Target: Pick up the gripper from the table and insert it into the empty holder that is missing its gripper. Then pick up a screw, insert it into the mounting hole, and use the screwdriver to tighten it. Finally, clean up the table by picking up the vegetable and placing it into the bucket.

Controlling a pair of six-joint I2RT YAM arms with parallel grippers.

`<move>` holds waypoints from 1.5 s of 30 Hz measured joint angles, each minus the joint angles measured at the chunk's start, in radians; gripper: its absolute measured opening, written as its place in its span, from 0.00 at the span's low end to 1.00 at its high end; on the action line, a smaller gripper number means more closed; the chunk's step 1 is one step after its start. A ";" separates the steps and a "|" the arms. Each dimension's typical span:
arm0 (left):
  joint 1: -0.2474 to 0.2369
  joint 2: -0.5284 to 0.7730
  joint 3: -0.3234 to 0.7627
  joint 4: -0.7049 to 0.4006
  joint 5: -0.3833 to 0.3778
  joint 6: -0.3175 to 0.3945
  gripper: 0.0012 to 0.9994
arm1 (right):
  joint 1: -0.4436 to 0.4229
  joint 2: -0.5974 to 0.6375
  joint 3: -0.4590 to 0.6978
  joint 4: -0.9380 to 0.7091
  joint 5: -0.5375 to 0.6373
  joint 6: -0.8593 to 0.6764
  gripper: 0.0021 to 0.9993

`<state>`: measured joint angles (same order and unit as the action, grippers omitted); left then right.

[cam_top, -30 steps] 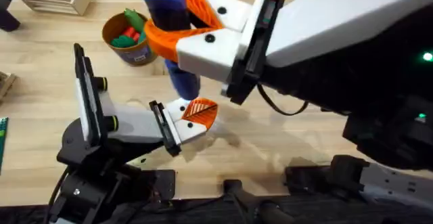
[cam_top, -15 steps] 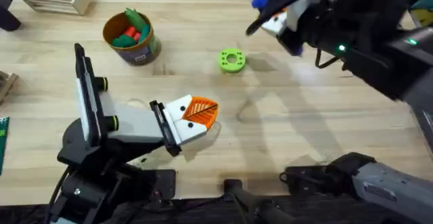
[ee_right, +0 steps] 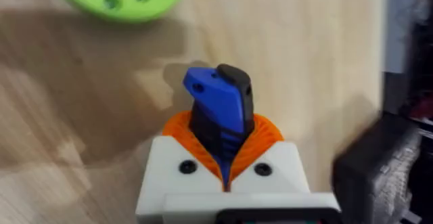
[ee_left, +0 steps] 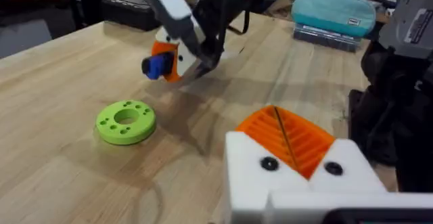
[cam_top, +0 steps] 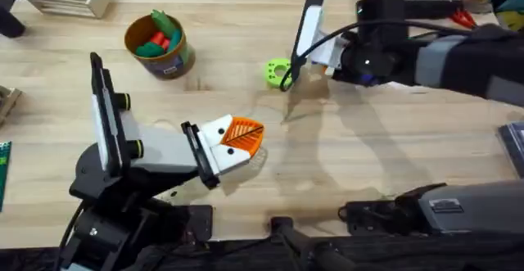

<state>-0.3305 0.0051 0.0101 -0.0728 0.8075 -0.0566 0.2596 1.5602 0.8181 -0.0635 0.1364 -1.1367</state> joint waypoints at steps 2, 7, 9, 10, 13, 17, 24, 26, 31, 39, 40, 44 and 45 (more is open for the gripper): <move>0.000 0.000 0.000 0.000 0.000 0.000 0.00 | 0.000 0.031 0.000 -0.011 0.004 -0.015 0.02; 0.000 0.000 0.000 0.000 0.000 0.000 0.00 | 0.002 0.052 0.021 -0.051 0.022 -0.028 0.48; 0.000 0.000 0.000 0.000 0.000 0.000 0.00 | 0.006 0.052 0.039 -0.068 0.028 -0.031 0.77; 0.000 0.000 0.000 0.000 0.000 0.000 0.00 | 0.011 0.050 0.043 -0.072 0.034 -0.030 0.91; 0.000 0.000 0.000 0.000 0.000 0.000 0.00 | 0.035 0.038 0.051 -0.106 0.040 0.011 0.99; 0.000 0.000 0.000 0.000 0.000 0.001 0.01 | 0.077 0.026 0.051 -0.140 0.043 0.134 0.99; 0.000 0.000 0.000 0.000 -0.005 0.002 0.99 | 0.158 -0.116 0.048 -0.210 0.035 0.530 0.99; 0.000 0.000 0.000 0.006 -0.020 0.004 0.99 | 0.161 -0.149 0.048 -0.211 0.032 0.580 0.99; 0.000 0.000 0.004 0.094 -0.103 -0.018 0.99 | 0.161 -0.212 0.048 -0.211 0.031 0.654 0.99; 0.000 0.129 0.478 -0.459 -0.580 -0.128 0.99 | 0.161 -0.264 0.048 -0.213 0.031 0.697 0.99; 0.000 0.173 0.538 -0.519 -0.629 -0.133 0.99 | 0.161 -0.264 0.048 -0.214 0.031 0.703 0.99; 0.000 0.396 0.751 -0.757 -0.798 -0.146 0.99 | 0.161 -0.264 0.048 -0.214 0.031 0.725 0.99; 0.000 0.459 0.795 -0.805 -0.824 -0.154 0.99 | 0.161 -0.264 0.048 -0.214 0.031 0.727 0.99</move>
<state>-0.3302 0.4639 0.8048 -0.8775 -0.0170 -0.2103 0.4206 1.2961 0.8665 -0.2771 0.1673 -0.4097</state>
